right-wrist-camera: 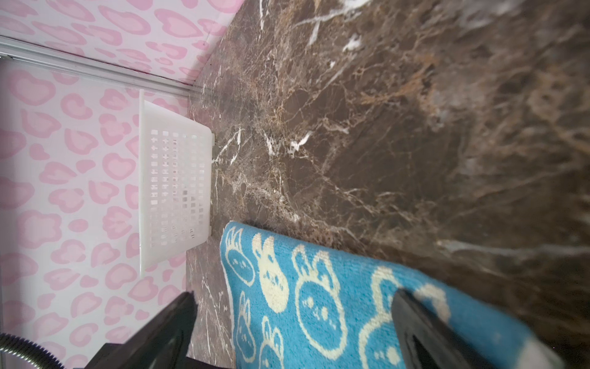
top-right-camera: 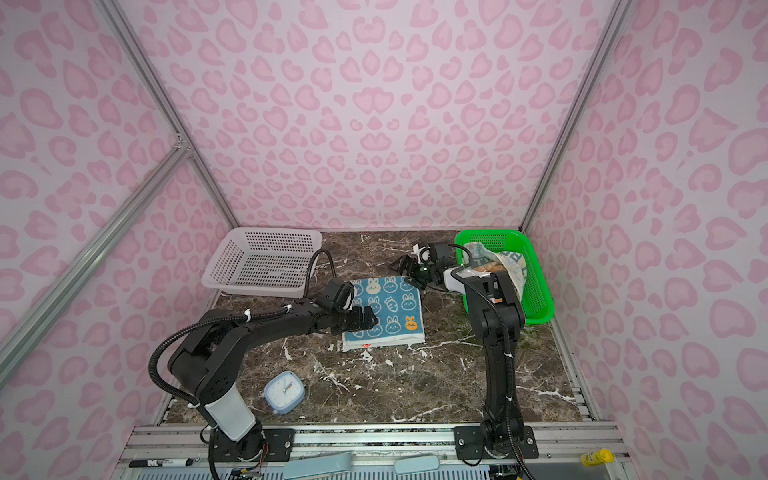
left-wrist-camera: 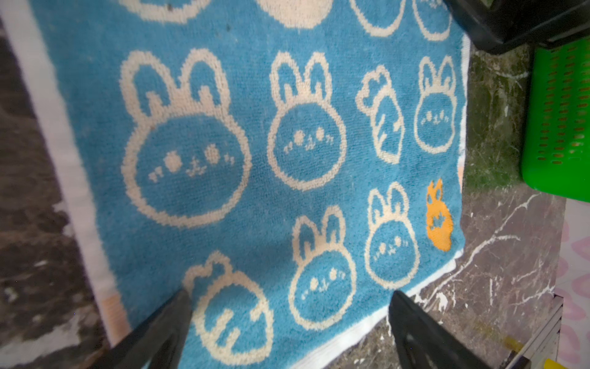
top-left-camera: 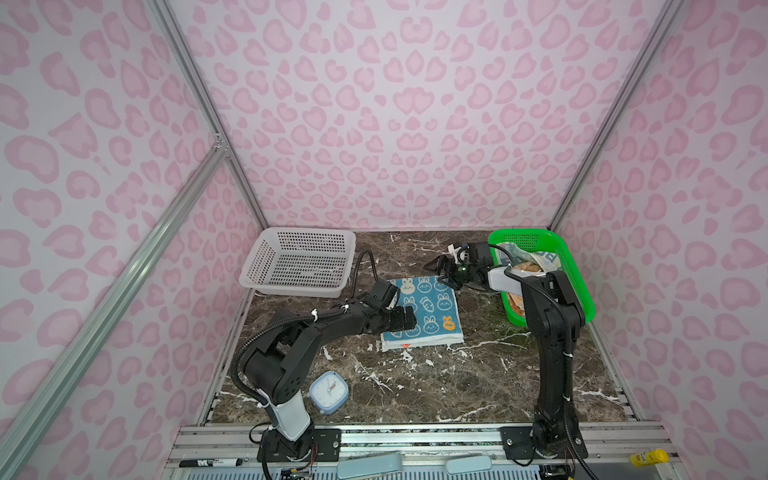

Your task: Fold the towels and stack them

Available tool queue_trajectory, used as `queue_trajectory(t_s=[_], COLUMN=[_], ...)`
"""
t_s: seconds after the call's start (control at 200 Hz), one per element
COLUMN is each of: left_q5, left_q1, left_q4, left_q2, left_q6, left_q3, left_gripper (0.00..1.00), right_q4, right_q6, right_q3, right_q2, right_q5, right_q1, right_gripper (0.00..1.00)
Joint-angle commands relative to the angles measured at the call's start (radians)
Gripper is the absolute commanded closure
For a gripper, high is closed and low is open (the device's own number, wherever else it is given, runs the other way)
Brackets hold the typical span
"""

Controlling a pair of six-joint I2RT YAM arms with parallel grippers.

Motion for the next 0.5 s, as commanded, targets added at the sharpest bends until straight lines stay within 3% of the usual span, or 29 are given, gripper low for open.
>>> queue_trajectory(t_s=[0.0,0.27,0.5], left_q5=[-0.037,-0.046,0.080], left_q1=[0.003,0.041,0.155], left_q4=[-0.125,-0.211,-0.141], left_q2=[0.004,-0.053,0.052], left_q6=[0.026,0.066,-0.040], left_q3=[-0.004,0.161,0.342], left_gripper=[0.02,0.02,0.02], right_q4=[-0.108,-0.285,-0.154], right_q6=[-0.081,-0.205,-0.091], right_q3=[0.018,0.058,-0.006], right_q2=[0.006,-0.079,-0.112], right_q5=[0.039,0.098,0.060], right_q1=[-0.004,-0.016,-0.016], right_gripper=[0.02,0.02,0.02])
